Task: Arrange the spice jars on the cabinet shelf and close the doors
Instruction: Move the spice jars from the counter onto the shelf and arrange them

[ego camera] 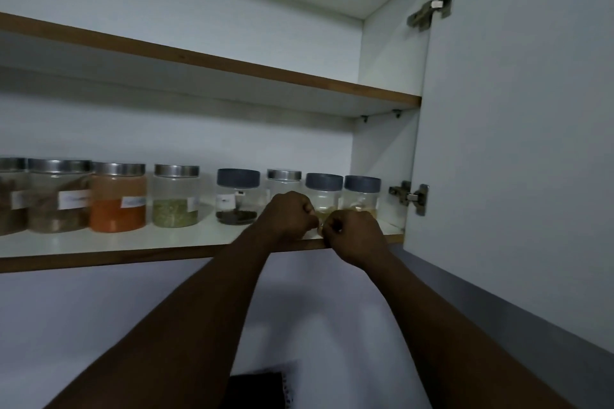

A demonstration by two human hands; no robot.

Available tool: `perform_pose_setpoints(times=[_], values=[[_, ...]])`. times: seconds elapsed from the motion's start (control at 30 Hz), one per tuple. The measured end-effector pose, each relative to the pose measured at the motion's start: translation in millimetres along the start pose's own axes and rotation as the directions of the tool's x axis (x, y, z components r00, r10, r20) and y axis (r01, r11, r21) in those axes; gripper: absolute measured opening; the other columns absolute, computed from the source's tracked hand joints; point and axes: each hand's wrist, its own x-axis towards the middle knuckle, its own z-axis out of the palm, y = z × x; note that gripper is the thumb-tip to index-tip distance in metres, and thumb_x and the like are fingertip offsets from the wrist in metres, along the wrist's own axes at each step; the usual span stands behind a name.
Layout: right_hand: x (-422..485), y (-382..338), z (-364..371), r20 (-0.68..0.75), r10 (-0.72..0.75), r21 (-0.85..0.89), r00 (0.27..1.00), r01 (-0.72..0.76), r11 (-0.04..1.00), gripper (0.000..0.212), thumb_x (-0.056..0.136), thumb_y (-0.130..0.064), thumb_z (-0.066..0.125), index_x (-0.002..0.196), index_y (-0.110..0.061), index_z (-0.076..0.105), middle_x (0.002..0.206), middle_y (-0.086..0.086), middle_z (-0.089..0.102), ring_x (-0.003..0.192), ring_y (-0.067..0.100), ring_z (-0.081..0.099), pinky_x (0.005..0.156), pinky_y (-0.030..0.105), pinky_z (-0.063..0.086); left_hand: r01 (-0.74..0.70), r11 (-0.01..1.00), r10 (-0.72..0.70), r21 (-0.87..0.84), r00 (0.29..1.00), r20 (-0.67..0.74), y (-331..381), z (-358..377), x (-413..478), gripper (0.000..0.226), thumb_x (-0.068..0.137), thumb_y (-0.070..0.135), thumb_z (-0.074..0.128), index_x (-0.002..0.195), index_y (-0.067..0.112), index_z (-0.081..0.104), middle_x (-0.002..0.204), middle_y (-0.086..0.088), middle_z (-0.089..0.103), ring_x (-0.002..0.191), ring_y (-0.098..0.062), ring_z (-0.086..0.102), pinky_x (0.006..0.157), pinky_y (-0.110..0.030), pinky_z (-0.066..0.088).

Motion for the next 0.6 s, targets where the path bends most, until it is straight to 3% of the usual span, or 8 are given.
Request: perform_pose_setpoints(times=[0.13,0.23,0.3,0.4,0.5,0.6], values=[[25.2,17.1,-18.5,0.031,-0.016,-0.125,0.999,0.019,0.992,0.013,0.089,-0.027,0.066,0.081,-0.020,0.073,0.076,0.001,0.070,0.076,0.021,0.068,0.064,0.028,0.051,-0.026,0.997,0.025,0.075,1.000,0.013,-2.6,20.9,24.3,0.003,0.083,0.026,0.075,0.085,0.023,0.075,0.089,0.008,0.073,0.089,-0.012,0.066,0.080,-0.032,0.055],[53.1,26.3,-33.4,-0.258,-0.117,-0.190,0.959,0.068,0.979,0.011,0.092,-0.030,0.064,0.090,-0.020,0.066,0.081,-0.001,0.067,0.073,0.020,0.064,0.061,0.030,0.049,-0.061,0.991,0.065,0.118,0.997,-0.032,-12.2,32.2,36.6,0.006,0.083,0.029,0.075,0.081,0.029,0.069,0.085,0.013,0.069,0.083,-0.011,0.064,0.074,-0.031,0.054],[66.4,30.2,-41.3,-0.374,-0.153,-0.212,0.915,0.076,0.974,0.020,0.091,-0.029,0.068,0.107,-0.018,0.065,0.102,0.004,0.067,0.085,0.021,0.062,0.066,0.031,0.048,-0.111,0.978,0.118,0.175,0.993,-0.029,-14.7,36.7,39.3,0.011,0.083,0.028,0.074,0.082,0.032,0.063,0.083,0.013,0.066,0.078,-0.009,0.062,0.071,-0.031,0.055],[83.7,38.0,-39.9,-0.242,-0.137,-0.307,0.961,0.058,0.950,0.047,0.089,-0.024,0.068,0.132,-0.013,0.055,0.130,0.011,0.058,0.108,0.029,0.059,0.079,0.038,0.053,-0.188,0.944,0.211,0.271,0.976,-0.058,-13.7,43.8,44.6,0.014,0.086,0.021,0.068,0.086,0.032,0.060,0.083,0.011,0.062,0.076,-0.011,0.058,0.064,-0.028,0.049],[87.0,44.5,-30.5,-0.103,-0.090,-0.402,0.991,0.041,0.915,0.052,0.085,-0.025,0.069,0.132,-0.009,0.053,0.128,0.014,0.057,0.108,0.032,0.060,0.083,0.041,0.054,-0.281,0.886,0.332,0.369,0.940,-0.080,-8.4,47.9,44.5,0.016,0.085,0.015,0.063,0.094,0.027,0.058,0.091,0.004,0.062,0.080,-0.018,0.058,0.064,-0.030,0.042],[85.1,48.3,-22.6,-0.061,-0.050,-0.407,0.997,0.021,0.913,0.055,0.084,-0.026,0.069,0.133,-0.007,0.051,0.126,0.015,0.058,0.113,0.033,0.056,0.087,0.043,0.053,-0.373,0.804,0.462,0.464,0.882,-0.091,-1.8,50.4,40.4,0.019,0.086,0.014,0.065,0.102,0.022,0.060,0.098,-0.001,0.063,0.081,-0.023,0.061,0.066,-0.031,0.044]])
